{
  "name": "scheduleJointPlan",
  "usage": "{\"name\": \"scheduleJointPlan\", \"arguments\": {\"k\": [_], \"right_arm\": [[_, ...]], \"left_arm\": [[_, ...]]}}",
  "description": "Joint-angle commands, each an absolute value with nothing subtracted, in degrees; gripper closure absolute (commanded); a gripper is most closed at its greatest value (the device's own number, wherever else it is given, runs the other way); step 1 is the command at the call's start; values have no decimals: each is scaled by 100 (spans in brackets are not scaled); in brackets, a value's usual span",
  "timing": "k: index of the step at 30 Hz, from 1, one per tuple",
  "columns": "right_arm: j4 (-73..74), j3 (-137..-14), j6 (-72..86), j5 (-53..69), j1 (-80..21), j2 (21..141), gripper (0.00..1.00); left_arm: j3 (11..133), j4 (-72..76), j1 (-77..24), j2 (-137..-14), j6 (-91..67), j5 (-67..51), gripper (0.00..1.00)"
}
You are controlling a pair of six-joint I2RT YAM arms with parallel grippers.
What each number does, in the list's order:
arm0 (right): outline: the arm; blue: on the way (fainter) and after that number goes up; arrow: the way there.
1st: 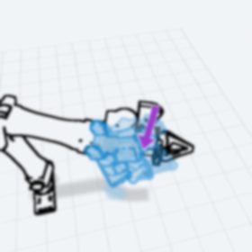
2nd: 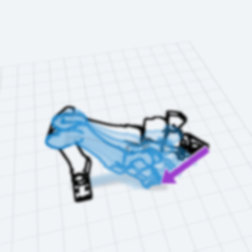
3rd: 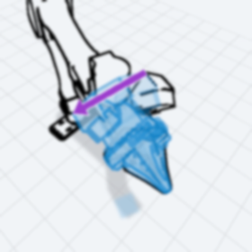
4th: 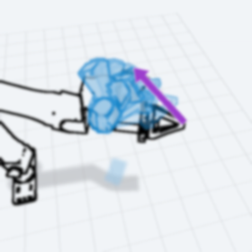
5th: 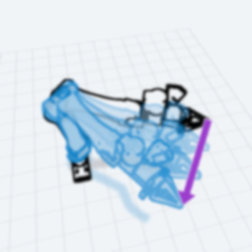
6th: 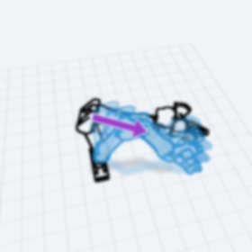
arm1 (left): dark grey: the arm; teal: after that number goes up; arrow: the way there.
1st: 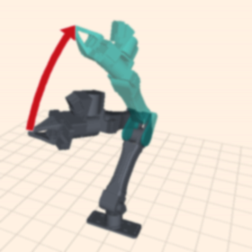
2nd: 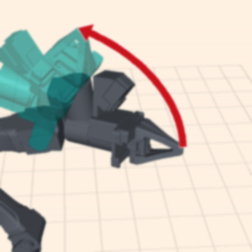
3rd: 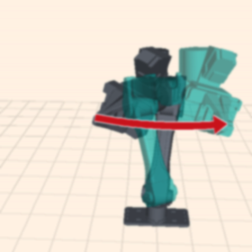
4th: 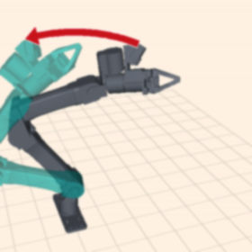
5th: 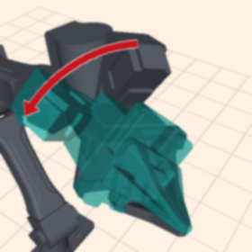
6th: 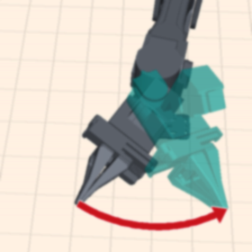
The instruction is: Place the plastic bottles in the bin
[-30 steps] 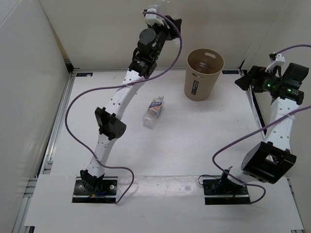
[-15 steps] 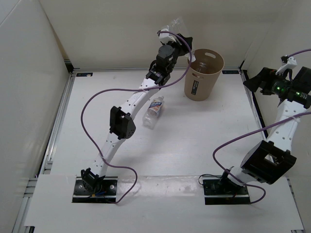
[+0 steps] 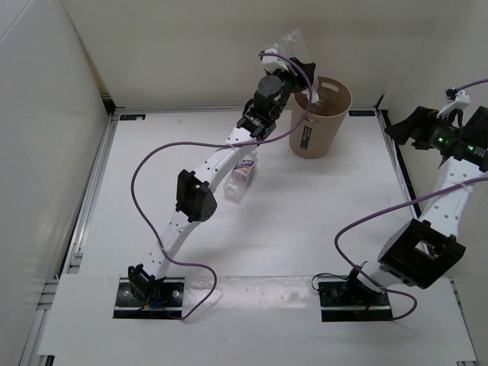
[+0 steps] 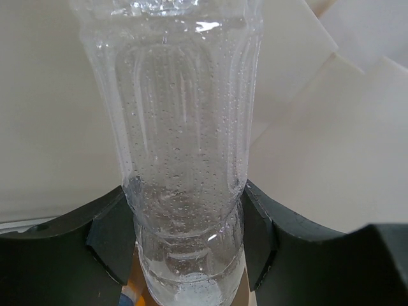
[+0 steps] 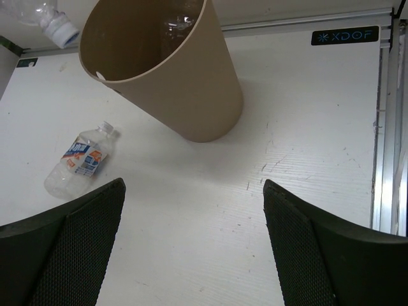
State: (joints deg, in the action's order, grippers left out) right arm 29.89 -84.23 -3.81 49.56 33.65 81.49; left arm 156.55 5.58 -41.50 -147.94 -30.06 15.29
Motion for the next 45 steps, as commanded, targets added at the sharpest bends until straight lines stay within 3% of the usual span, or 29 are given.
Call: {"name": "scheduleJointPlan", "arguments": {"k": [1,5,13,15,17,22,28,35,38,42,45], "right_arm": [[2821,-8455,-369,5168,3506,8112,10],[2821,-8429,-352,5203,3586,8095,10],[2654,-8490,-149,5212,3525,8121,10],[2646,-8490,-141,5203,3551,8147,10],[2646,-8499,-123,5212,3542,8147,10],[2558,-8482,-44,5212,3507,8165,10],[2505,-8473,-44,5177,3393,8183,10],[2382,-8499,158,5054,3270,8218,10],[2347,-8490,202,5010,3191,8279,10],[2259,-8508,246,4869,2980,8341,10],[2285,-8517,220,4790,2822,8358,10]], "left_arm": [[15820,466,-4245,-14871,-2778,1328,47],[15794,369,-4271,-14889,-2725,1160,36],[15741,281,-4263,-14968,-2514,1028,28],[15741,281,-4254,-14941,-2479,1011,22],[15724,299,-4263,-14898,-2452,1020,10],[15680,343,-4245,-14828,-2391,1037,0],[15346,623,-4096,-14301,-2041,1055,0],[13906,660,-3112,-12747,-882,441,0],[13098,19,-2752,-12078,-424,316,0],[11108,-570,-2505,-11260,-35,150,0],[10347,-1282,-2513,-10759,306,-490,0]]}}
